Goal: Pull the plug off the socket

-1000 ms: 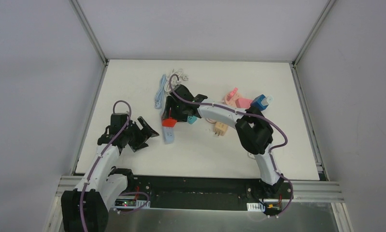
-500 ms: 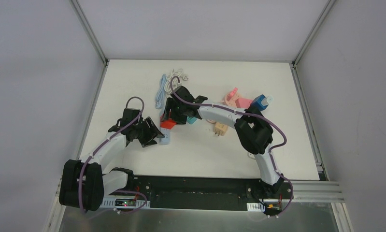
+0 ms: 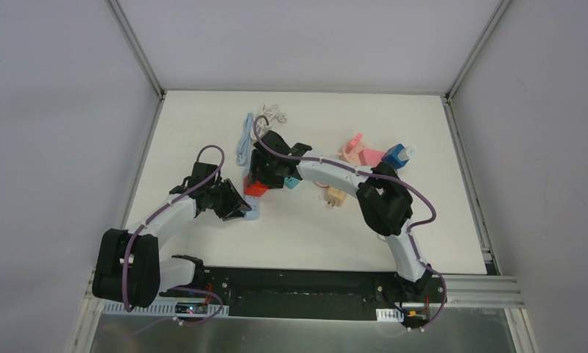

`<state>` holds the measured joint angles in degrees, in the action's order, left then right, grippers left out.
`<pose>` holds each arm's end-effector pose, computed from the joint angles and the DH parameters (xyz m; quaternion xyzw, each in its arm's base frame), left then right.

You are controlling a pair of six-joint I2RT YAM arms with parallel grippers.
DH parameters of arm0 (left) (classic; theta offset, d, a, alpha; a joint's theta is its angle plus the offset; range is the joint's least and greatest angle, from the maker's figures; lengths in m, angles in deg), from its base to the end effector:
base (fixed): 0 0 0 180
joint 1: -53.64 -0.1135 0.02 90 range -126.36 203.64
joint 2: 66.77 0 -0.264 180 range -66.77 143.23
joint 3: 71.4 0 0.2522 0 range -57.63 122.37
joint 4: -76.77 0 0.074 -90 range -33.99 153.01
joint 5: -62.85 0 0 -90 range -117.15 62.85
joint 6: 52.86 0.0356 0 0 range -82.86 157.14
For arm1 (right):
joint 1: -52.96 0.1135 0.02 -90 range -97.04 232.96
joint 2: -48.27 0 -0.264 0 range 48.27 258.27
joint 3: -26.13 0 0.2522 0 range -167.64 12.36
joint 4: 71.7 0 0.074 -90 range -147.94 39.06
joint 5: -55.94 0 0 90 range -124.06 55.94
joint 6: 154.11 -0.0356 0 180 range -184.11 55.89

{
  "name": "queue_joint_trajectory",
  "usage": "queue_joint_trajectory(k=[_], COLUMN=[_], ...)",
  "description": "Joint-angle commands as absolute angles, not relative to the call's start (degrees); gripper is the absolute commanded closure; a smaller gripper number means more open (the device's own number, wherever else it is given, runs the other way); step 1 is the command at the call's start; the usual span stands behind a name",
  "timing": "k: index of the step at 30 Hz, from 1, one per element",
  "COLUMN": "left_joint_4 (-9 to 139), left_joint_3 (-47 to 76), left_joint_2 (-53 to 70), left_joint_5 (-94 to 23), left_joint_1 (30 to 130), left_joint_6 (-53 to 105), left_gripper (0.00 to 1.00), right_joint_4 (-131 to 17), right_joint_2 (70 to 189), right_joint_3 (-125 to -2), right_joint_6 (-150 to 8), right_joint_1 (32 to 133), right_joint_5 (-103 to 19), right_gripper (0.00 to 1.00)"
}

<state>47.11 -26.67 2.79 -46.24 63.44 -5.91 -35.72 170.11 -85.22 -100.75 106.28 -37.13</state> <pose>0.2140 -0.0488 0.1674 -0.2203 0.9144 -0.2753 0.1990 0.2868 0.3883 0.2124 -0.1445 0.9171 0.2796 0.2446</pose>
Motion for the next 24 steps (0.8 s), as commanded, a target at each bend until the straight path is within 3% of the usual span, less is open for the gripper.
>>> queue_joint_trajectory(k=[1, 9, 18, 24], left_joint_4=[40.82, 38.72, 39.25, 39.28], left_joint_3=[-28.11, -28.81, -29.20, -29.15], left_joint_2=[5.12, 6.91, 7.10, 6.75], left_joint_5=[-38.50, -35.86, -37.00, -38.04], left_joint_1=[63.48, 63.57, 63.75, 63.90], left_joint_6=[-5.17, -6.09, -6.76, -6.65], left_gripper=[0.73, 0.81, 0.88, 0.93], right_joint_4=[-27.27, -28.67, -45.38, -44.71], right_joint_2=[172.10, 170.62, 165.14, 163.86], right_joint_3=[-92.21, -93.51, -84.08, -83.66], right_joint_6=[-97.53, -97.10, -101.56, -101.28], right_joint_1=[107.77, 107.79, 106.50, 106.75], right_joint_5=[-30.10, -37.05, -51.60, -48.87], right_gripper=[0.51, 1.00, 1.00, 1.00])
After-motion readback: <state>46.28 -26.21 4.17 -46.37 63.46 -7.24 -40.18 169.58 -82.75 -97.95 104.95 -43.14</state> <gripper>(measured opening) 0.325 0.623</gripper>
